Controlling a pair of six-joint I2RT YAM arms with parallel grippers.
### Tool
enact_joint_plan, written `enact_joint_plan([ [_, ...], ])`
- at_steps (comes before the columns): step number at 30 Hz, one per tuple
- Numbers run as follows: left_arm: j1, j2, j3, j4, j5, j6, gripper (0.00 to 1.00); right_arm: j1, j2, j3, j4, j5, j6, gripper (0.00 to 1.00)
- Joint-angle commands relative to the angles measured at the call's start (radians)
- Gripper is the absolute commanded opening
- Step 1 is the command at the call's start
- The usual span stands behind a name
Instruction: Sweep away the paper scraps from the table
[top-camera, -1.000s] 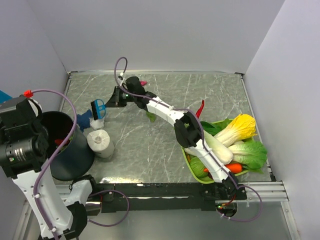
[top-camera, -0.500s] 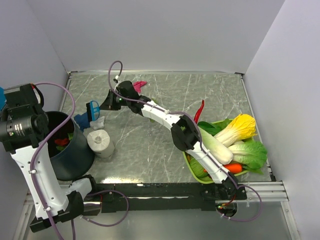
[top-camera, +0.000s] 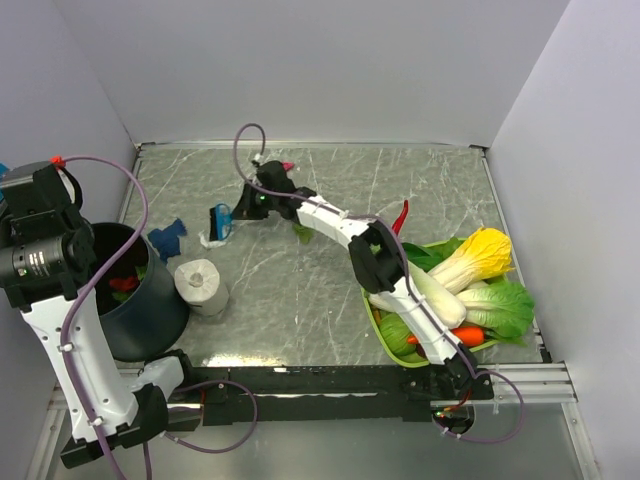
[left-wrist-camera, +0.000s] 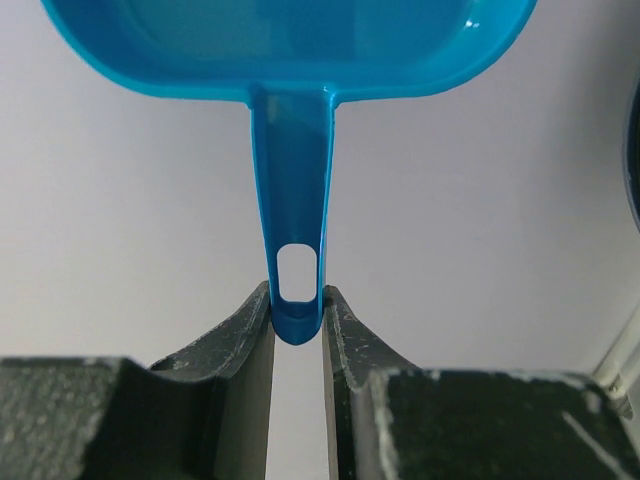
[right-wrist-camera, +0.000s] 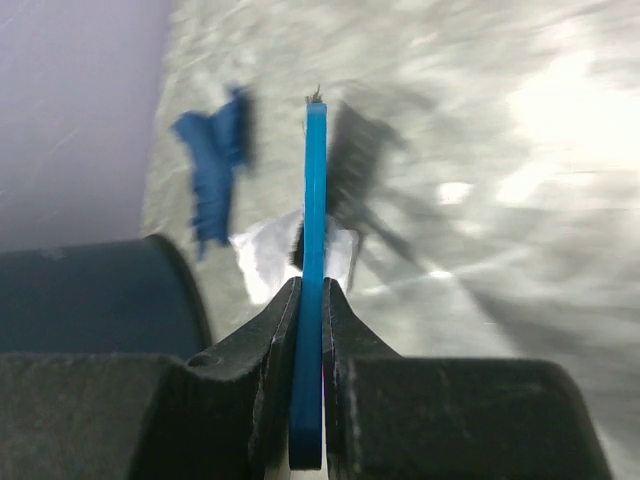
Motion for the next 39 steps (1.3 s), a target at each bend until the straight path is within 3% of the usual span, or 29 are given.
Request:
enact_joint_plan([
  [1, 0.005, -0.025, -0.003, 0.123, 0.009, 0.034, 0.01, -0.062, -0.164, -0.093, -0.017, 0.062, -0.087, 0.0],
  [8, 0.003, -0.053, -0.048, 0.188, 0.066, 0.002, 0.01, -0.156, -0.407, -0.318, -0.096, 0.117, -0.24, 0.0],
  [14, 0.005, -0.062, -0.051, 0.171, 0.087, -0.067, 0.01, -0.16, -0.5, -0.42, 0.02, -0.162, -0.253, 0.0],
  [20, 0.003, -0.061, -0.042, 0.119, 0.086, -0.099, 0.01, -0.091, -0.358, -0.337, 0.16, -0.291, -0.07, 0.0],
  [25, 0.005, -0.036, -0.022, 0.071, 0.072, -0.097, 0.01, -0.015, -0.16, -0.135, 0.252, -0.294, 0.095, 0.0],
  [28, 0.005, -0.019, -0.014, 0.054, 0.055, -0.071, 0.01, 0.019, -0.071, -0.026, 0.287, -0.256, 0.157, 0.0],
  [32, 0.005, -0.004, -0.017, 0.048, 0.028, -0.038, 0.01, 0.076, 0.022, 0.092, 0.226, -0.091, 0.224, 0.0],
  [39, 0.005, 0.031, -0.014, -0.032, -0.034, -0.116, 0.01, 0.123, 0.105, 0.169, 0.215, 0.022, 0.303, 0.0],
])
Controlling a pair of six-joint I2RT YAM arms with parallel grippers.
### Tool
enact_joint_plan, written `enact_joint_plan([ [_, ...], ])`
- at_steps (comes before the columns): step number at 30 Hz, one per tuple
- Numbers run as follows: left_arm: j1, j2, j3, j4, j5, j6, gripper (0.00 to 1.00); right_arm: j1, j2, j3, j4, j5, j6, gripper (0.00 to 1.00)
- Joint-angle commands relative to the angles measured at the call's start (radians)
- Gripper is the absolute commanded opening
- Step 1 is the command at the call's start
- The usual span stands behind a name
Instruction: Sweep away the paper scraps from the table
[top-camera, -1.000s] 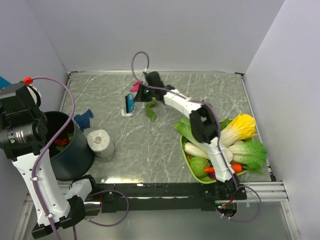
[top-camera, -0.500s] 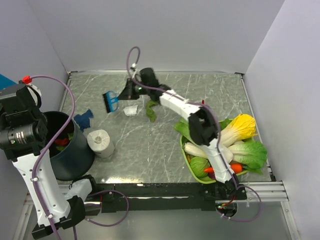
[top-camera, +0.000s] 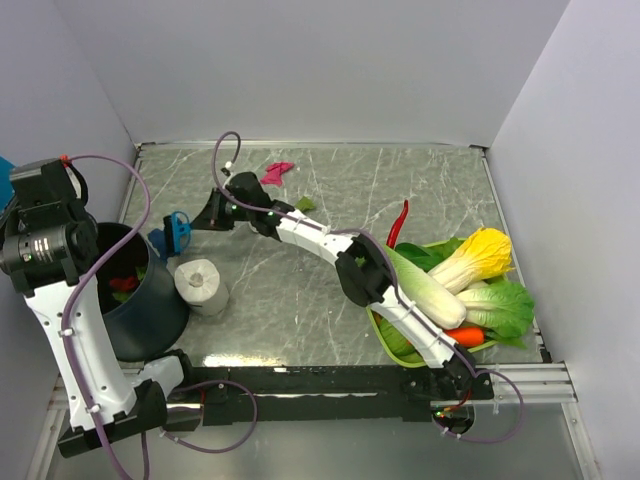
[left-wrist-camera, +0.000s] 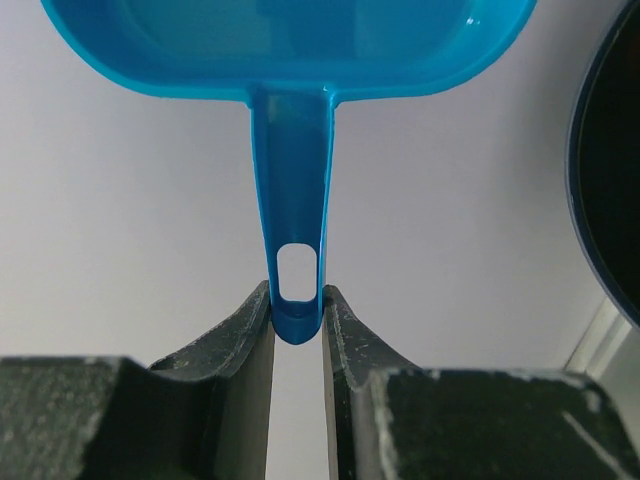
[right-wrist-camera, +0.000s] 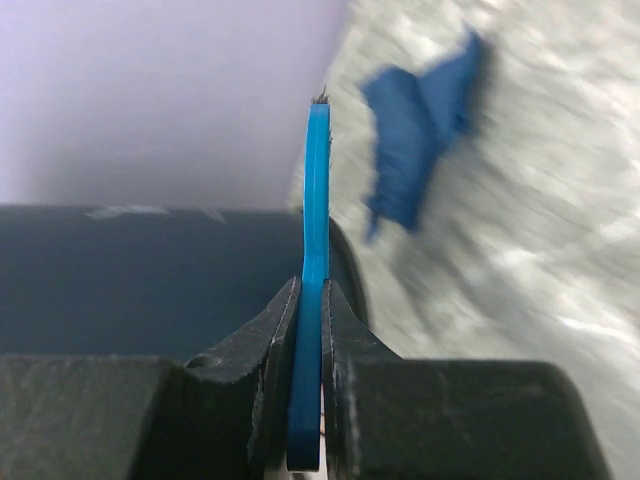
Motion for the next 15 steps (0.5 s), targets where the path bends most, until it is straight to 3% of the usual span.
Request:
enact_joint_plan([
  [1, 0.005, 0.021, 0.037, -0.079, -0.081, -0.075, 0.01, 0.013, 0.071, 0.109, 0.031, 0.121, 0.081, 0.0],
  [7, 0.003, 0.034, 0.054, -0.106, -0.151, -0.078, 0.01, 0.01, 0.129, 0.164, -0.024, 0.204, 0.073, 0.0],
  [15, 0.005, 0.014, 0.032, -0.021, -0.236, 0.006, 0.01, 0.015, 0.16, 0.23, -0.107, 0.193, 0.076, 0.0],
])
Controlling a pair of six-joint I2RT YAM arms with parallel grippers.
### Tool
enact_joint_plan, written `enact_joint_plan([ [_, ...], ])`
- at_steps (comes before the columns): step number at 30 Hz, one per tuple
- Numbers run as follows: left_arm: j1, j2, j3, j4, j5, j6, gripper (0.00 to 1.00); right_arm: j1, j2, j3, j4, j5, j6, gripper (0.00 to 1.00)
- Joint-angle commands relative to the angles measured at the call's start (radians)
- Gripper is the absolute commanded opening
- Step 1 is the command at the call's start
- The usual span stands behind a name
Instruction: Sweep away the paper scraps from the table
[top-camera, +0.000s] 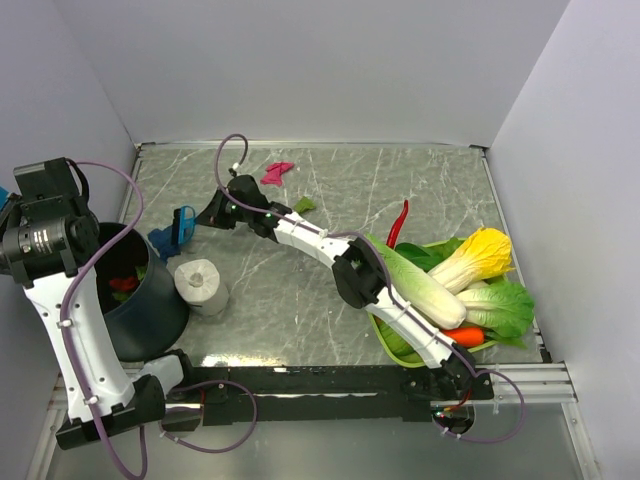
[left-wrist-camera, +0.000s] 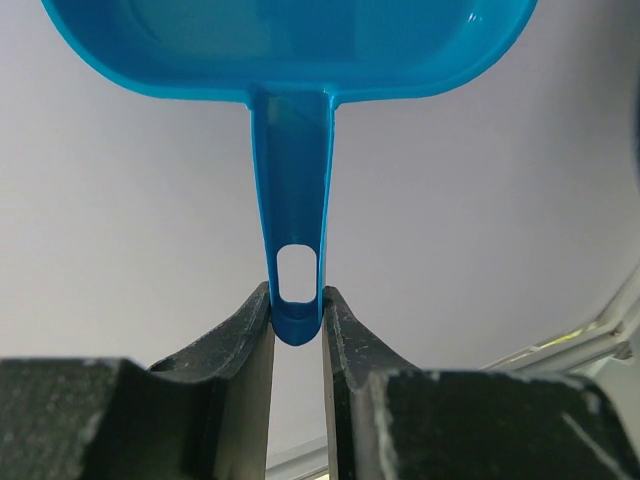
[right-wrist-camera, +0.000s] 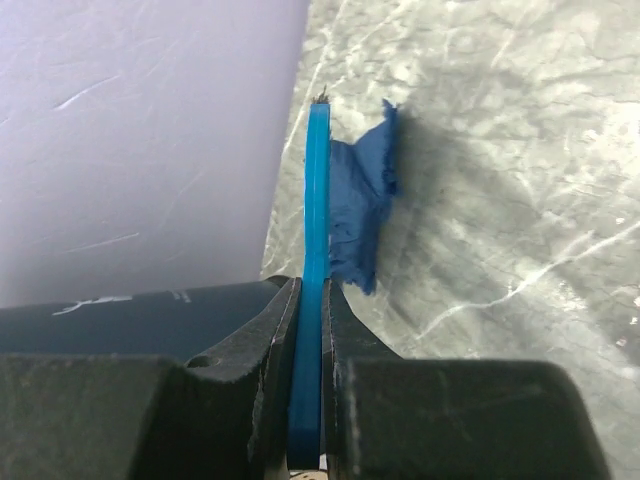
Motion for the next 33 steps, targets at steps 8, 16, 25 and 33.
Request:
enact_joint_plan([
  [8, 0.003, -0.025, 0.001, 0.15, -0.095, 0.087, 0.01, -0.029, 0.078, 0.055, -0.115, 0.109, -0.047, 0.0],
  [16, 0.003, -0.067, -0.036, 0.159, -0.059, 0.086, 0.01, -0.06, -0.015, -0.072, -0.085, 0.12, -0.078, 0.0],
  [25, 0.005, -0.12, -0.08, 0.187, 0.003, 0.084, 0.01, -0.096, -0.185, -0.274, -0.007, 0.027, -0.193, 0.0],
  [33, 0.005, -0.104, -0.019, 0.158, 0.092, 0.02, 0.01, -0.122, -0.398, -0.418, -0.237, 0.111, -0.318, 0.0],
])
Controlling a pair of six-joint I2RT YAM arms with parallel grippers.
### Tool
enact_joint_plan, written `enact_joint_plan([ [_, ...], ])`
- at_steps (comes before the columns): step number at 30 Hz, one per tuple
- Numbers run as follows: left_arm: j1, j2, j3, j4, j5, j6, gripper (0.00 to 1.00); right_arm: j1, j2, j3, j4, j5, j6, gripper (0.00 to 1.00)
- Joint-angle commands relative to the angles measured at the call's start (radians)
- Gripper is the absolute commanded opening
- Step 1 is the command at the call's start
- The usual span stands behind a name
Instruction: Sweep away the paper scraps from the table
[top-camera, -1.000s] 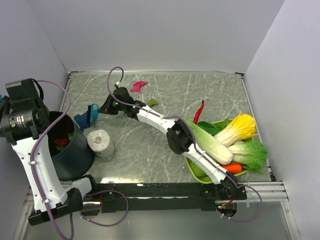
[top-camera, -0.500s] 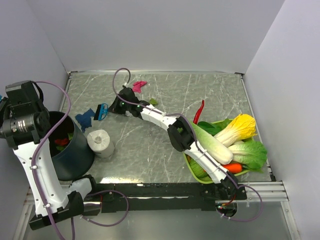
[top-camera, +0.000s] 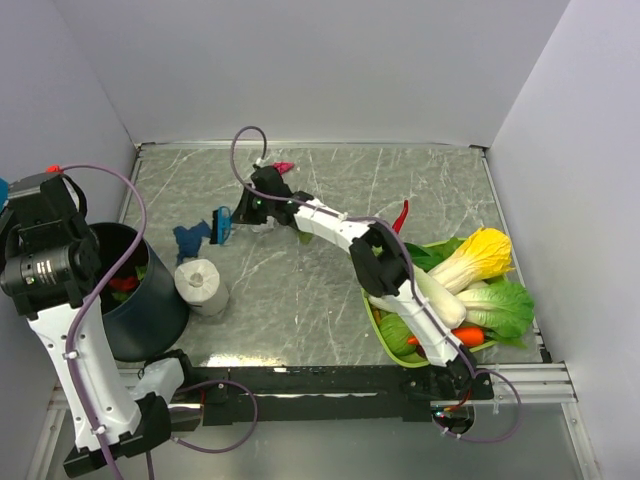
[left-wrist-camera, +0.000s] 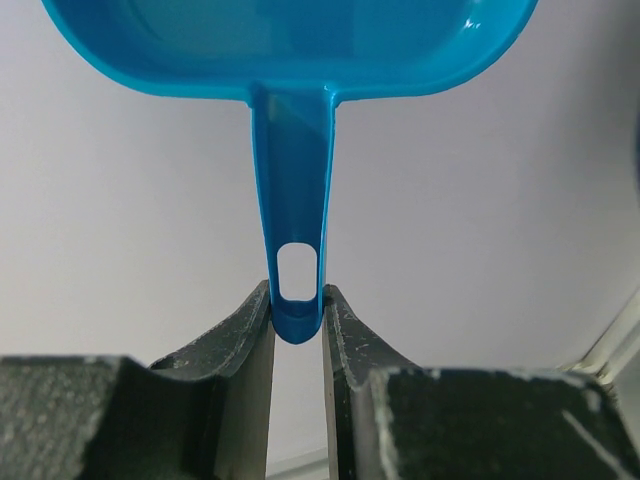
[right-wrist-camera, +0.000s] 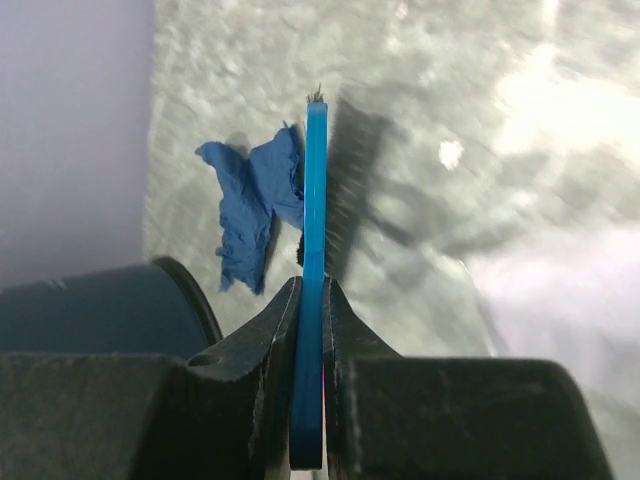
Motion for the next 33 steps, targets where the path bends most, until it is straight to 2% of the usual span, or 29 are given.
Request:
enact_joint_plan([
  [1, 0.003, 0.013, 0.066, 0.025, 0.062, -0.047, 0.01, -0.038, -0.194, -0.086, -0.176, 0.088, -0.138, 0.0],
  [6, 0.005, 0.033, 0.141, 0.039, 0.1, -0.059, 0.01, -0.16, -0.385, -0.351, -0.21, 0.16, -0.241, 0.0],
  [9, 0.005, 0.039, 0.164, 0.078, 0.131, -0.047, 0.01, -0.228, -0.519, -0.521, -0.139, 0.084, -0.287, 0.0],
  [12, 0.005, 0.058, 0.199, 0.125, 0.183, -0.042, 0.01, -0.28, -0.614, -0.607, -0.063, -0.074, -0.33, 0.0],
  [14, 0.003, 0.094, 0.234, 0.116, 0.241, -0.053, 0.01, -0.282, -0.643, -0.611, -0.052, -0.166, -0.382, 0.0],
  [18, -0.009, 0.192, 0.419, 0.033, 0.48, -0.128, 0.01, -0.291, -0.702, -0.573, -0.09, -0.251, -0.434, 0.0],
  [19, -0.03, 0.218, 0.452, 0.011, 0.59, -0.139, 0.01, -0.295, -0.714, -0.566, -0.099, -0.24, -0.442, 0.0],
  [20, -0.056, 0.266, 0.481, -0.003, 0.638, -0.159, 0.01, -0.311, -0.725, -0.562, -0.104, -0.229, -0.452, 0.0],
  [22, -0.128, 0.301, 0.489, 0.04, 0.658, -0.183, 0.01, -0.332, -0.758, -0.546, -0.13, -0.177, -0.46, 0.0],
  [23, -0.235, 0.326, 0.468, 0.062, 0.643, -0.19, 0.01, -0.344, -0.768, -0.537, -0.147, -0.157, -0.478, 0.0],
  [25, -0.363, 0.347, 0.381, 0.149, 0.587, -0.199, 0.01, -0.387, -0.788, -0.497, -0.206, -0.087, -0.502, 0.0],
  [26, -0.473, 0.37, 0.356, 0.167, 0.583, -0.205, 0.01, -0.409, -0.789, -0.481, -0.229, -0.076, -0.524, 0.0],
  [30, -0.622, 0.43, 0.256, 0.181, 0.666, -0.304, 0.01, -0.501, -0.803, -0.341, -0.378, -0.056, -0.62, 0.0],
  [33, -0.67, 0.449, 0.163, 0.16, 0.802, -0.416, 0.01, -0.558, -0.861, -0.355, -0.406, 0.048, -0.704, 0.0],
])
